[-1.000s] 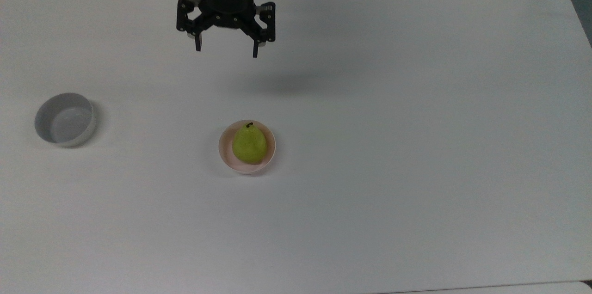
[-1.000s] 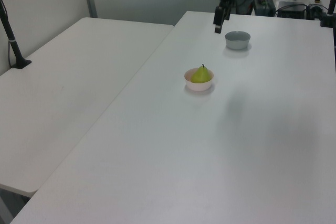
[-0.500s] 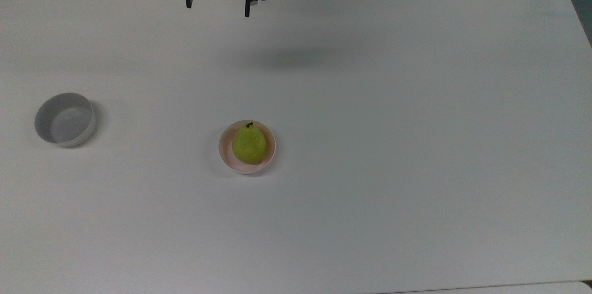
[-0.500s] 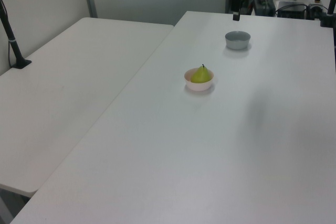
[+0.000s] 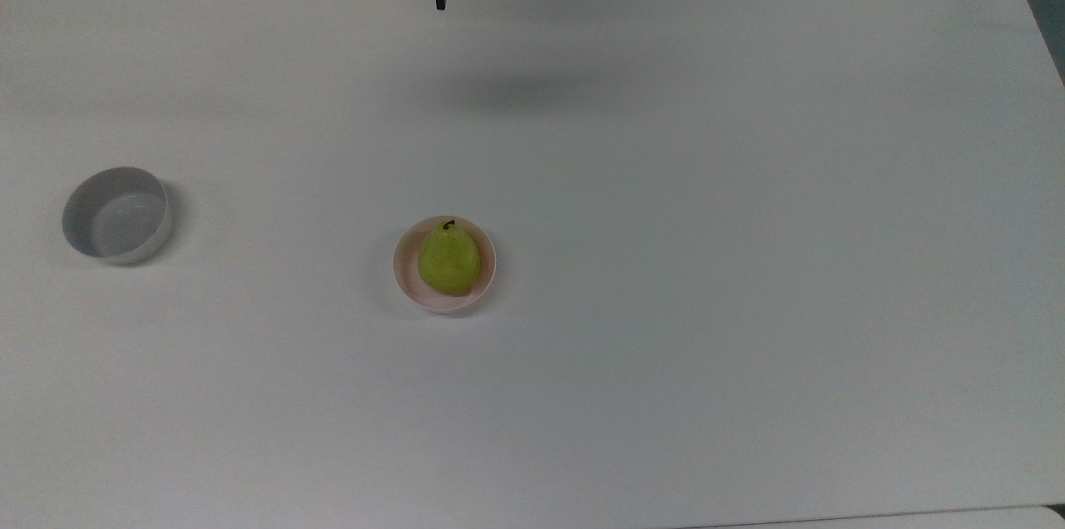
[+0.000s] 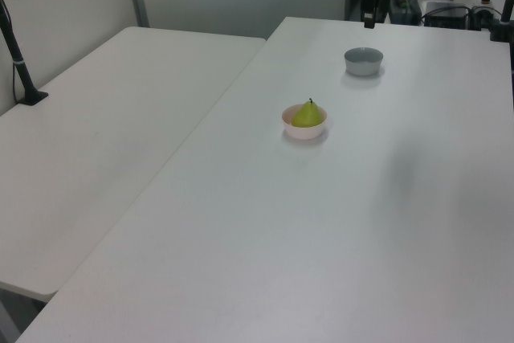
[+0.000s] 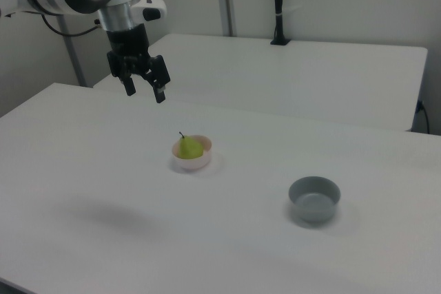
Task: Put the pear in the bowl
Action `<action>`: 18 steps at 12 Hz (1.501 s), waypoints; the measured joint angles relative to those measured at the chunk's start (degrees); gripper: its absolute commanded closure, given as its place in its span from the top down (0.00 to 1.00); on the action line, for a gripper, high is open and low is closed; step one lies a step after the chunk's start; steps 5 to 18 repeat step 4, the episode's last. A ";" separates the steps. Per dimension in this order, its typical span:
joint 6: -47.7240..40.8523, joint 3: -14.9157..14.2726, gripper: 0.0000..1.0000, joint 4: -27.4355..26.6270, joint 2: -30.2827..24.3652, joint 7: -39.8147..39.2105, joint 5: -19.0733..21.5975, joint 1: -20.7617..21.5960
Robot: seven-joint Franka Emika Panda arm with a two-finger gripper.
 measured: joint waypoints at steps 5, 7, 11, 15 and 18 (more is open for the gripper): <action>-1.24 -0.17 1.00 0.00 -0.03 -1.24 0.00 -0.03; -1.24 -0.17 1.00 0.00 -0.03 -1.24 0.00 -0.03; -1.24 -0.17 1.00 0.00 -0.03 -1.24 0.00 -0.03; -1.24 -0.17 1.00 0.00 -0.03 -1.24 0.00 -0.03; -1.24 -0.17 1.00 0.00 -0.03 -1.24 0.00 -0.03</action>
